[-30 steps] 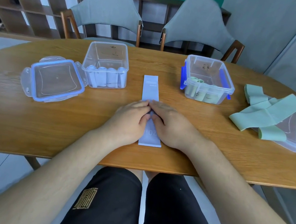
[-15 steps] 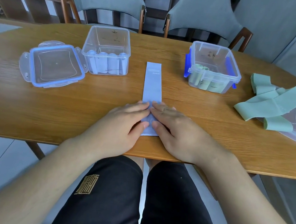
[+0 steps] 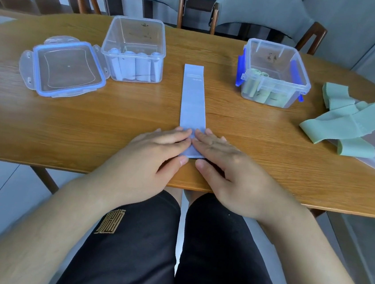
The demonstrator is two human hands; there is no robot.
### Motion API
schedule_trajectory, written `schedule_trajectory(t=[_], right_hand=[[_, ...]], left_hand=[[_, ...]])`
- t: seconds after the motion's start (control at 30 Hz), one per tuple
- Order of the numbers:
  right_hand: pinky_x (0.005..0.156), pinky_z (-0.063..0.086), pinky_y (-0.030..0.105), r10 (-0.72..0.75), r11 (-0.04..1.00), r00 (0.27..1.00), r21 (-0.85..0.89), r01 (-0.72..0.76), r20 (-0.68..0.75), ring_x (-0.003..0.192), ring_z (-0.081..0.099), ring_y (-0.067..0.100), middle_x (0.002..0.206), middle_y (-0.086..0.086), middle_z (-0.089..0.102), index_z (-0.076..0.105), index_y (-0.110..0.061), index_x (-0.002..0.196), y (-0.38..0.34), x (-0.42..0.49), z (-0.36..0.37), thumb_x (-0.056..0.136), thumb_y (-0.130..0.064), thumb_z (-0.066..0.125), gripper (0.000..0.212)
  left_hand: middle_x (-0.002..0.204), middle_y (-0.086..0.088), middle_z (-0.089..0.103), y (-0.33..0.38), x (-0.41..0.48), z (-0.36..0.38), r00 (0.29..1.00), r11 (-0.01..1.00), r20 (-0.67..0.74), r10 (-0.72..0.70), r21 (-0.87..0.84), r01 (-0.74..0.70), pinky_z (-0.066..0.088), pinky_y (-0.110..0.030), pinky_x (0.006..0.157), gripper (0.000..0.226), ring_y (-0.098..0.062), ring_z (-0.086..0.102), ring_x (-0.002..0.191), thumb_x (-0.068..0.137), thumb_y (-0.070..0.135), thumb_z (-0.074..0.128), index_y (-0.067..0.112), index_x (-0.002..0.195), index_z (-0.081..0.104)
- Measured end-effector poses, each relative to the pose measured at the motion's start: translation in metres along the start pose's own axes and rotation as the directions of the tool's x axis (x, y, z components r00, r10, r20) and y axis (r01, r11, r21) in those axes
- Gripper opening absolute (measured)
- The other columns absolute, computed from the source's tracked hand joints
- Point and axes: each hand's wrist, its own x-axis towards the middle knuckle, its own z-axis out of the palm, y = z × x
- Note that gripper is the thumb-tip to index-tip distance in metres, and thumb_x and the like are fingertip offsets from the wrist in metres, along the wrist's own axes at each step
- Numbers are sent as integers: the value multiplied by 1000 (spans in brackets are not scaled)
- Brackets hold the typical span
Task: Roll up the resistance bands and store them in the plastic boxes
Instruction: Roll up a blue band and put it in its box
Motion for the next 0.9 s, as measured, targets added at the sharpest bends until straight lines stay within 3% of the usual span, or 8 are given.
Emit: schedule_trajectory(t=[0.1, 0.23, 0.37, 0.57, 0.77, 0.9], right_hand=[[125, 12, 27, -14, 1000, 1000, 2, 14, 13, 150, 16, 2, 161, -3, 30, 39, -14, 152, -1, -2, -1, 103, -25, 49, 51], [116, 33, 23, -6, 1000, 989, -9, 4, -149, 137, 45, 5, 145, -4, 55, 63, -16, 134, -3, -6, -5, 97, -19, 63, 37], [106, 40, 17, -13, 1000, 985, 2, 14, -173, 122, 58, 6, 127, -5, 66, 73, -17, 107, -4, -7, -8, 92, -18, 70, 16], [83, 37, 10, -35, 998, 993, -51, 29, -117, 92, 52, 3, 95, -12, 59, 75, -21, 89, -7, 7, -19, 89, -19, 72, 3], [72, 42, 12, -6, 999, 1000, -38, 7, 21, 82, 57, 6, 87, -10, 63, 71, -20, 90, -10, 22, -33, 92, -16, 67, 6], [74, 46, 20, 1, 999, 999, -36, 1, 41, 81, 57, 7, 88, -7, 63, 70, -19, 91, -8, 28, -33, 90, -14, 67, 6]], left_hand=[[157, 15, 36, -1, -2, 2, 1000, 1000, -11, 21, 11, -21, 24, -31, 122, 46, 4, 26, 146, 103, 38, 44, 23, 147, 49], [139, 19, 57, 4, -8, -3, 994, 999, -106, 0, -44, -4, 38, -21, 109, 29, 3, 49, 128, 98, 28, 60, 25, 125, 67], [122, 17, 64, 8, -8, -3, 992, 997, -129, 11, -75, -20, 47, -33, 100, 9, -1, 57, 117, 95, 24, 63, 22, 102, 69], [110, 17, 64, 14, 2, -8, 993, 997, -119, -13, -74, 4, 49, -38, 93, 8, -2, 59, 105, 93, 28, 63, 26, 89, 69], [95, 16, 55, 19, 10, -12, 993, 997, -90, -80, -12, 80, 36, -14, 77, 9, -2, 53, 89, 94, 29, 61, 30, 86, 66], [87, 14, 55, 20, 12, -11, 994, 998, -87, -68, 11, 70, 39, -26, 81, 10, -4, 49, 87, 94, 24, 60, 30, 87, 59]])
